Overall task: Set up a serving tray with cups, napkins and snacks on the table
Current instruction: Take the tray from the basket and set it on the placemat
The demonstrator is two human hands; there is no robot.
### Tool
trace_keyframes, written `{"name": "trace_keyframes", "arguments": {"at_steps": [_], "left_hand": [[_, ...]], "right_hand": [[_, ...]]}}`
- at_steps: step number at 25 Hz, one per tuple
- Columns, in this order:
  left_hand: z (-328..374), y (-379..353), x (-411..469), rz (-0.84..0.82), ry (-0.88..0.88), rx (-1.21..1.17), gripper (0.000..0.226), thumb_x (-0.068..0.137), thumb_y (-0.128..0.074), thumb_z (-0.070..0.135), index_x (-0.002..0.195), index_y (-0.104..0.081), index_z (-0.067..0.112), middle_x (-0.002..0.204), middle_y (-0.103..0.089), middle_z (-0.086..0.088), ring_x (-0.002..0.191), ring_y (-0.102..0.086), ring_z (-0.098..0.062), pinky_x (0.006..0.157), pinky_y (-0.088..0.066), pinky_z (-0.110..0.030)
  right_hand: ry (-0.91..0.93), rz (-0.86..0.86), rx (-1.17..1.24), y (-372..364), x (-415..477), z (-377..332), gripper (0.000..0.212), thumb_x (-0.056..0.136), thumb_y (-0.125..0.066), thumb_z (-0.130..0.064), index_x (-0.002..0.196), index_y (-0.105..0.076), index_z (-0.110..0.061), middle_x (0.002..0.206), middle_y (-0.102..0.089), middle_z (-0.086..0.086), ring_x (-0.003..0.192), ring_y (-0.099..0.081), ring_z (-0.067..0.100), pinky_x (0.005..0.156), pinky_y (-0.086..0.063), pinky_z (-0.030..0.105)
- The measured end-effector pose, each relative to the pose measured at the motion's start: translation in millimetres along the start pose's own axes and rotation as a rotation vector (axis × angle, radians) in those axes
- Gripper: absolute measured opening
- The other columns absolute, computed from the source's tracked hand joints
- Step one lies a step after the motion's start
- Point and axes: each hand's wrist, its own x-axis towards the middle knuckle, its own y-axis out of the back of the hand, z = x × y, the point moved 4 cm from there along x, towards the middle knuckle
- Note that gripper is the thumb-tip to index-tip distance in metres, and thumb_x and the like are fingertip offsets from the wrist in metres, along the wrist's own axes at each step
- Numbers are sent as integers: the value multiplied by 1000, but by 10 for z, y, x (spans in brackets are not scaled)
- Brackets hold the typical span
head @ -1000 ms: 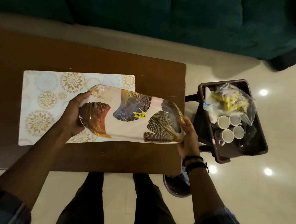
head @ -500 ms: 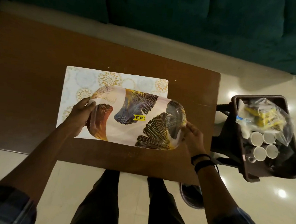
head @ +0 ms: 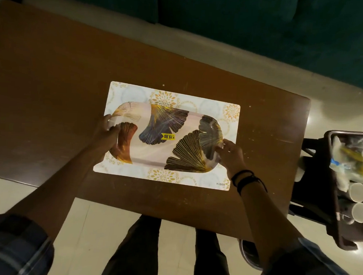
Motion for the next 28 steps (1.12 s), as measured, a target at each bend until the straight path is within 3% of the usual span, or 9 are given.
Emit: {"name": "trace_keyframes", "arguments": {"at_steps": [3,7,10,14,19,23,26,28], "left_hand": [[61,-8,28,-9,-84,43,43,93,-48,14,136,-42,15,129,-53,-20,114,-54,-34,92,-45,-36],[-113,-32,153,-10,-64,171,57,83,-52,34,137,-37,31,138,-41,-17,123,-44,-32,100,-44,-44],[-168,-78,187,-33,-62,149,68,80,-50,40,143,-28,35,146,-32,-16,129,-41,-33,101,-45,-49],[-20,-128,93,18,-54,177,62,93,-49,21,150,-23,19,147,-25,-20,131,-37,-31,103,-43,-44],[-84,-164,88,23,-51,173,62,93,-46,17,150,-22,18,147,-30,-20,131,-40,-34,101,-46,-47],[-47,-218,-15,28,-45,149,68,91,-48,20,151,-15,19,153,-28,-18,136,-38,-34,107,-41,-48],[105,-384,-191,62,-122,204,75,91,-56,22,151,-12,13,154,-22,-21,141,-26,-38,114,-30,-50],[306,-539,-384,108,-210,328,73,91,-57,26,150,-17,11,151,-31,-21,138,-31,-40,114,-26,-52]], "right_hand": [[13,1,-50,-41,68,-14,27,90,-60,-6,117,-64,-5,120,-63,17,115,-58,36,96,-50,54],[29,28,-118,-71,88,-43,23,91,-59,-7,114,-64,-7,110,-62,9,114,-57,34,96,-50,54],[12,31,-122,-73,112,-18,29,90,-61,-7,119,-62,-5,114,-61,12,114,-57,35,95,-51,53],[23,20,-139,-61,128,-35,35,89,-61,-6,124,-59,-4,116,-58,13,115,-56,35,94,-51,49],[29,-10,-116,-26,101,-53,33,91,-57,-1,124,-57,-3,111,-56,7,110,-54,26,87,-49,37],[9,-33,-120,31,81,-33,49,91,-60,-5,138,-46,-7,128,-52,6,116,-53,22,76,-48,24],[6,32,-88,92,36,-27,61,90,-64,-10,145,-37,-12,144,-44,9,125,-50,27,94,-50,36],[36,83,-49,163,-16,-48,63,89,-65,-12,145,-35,-12,146,-42,11,129,-48,28,96,-48,35]]}}
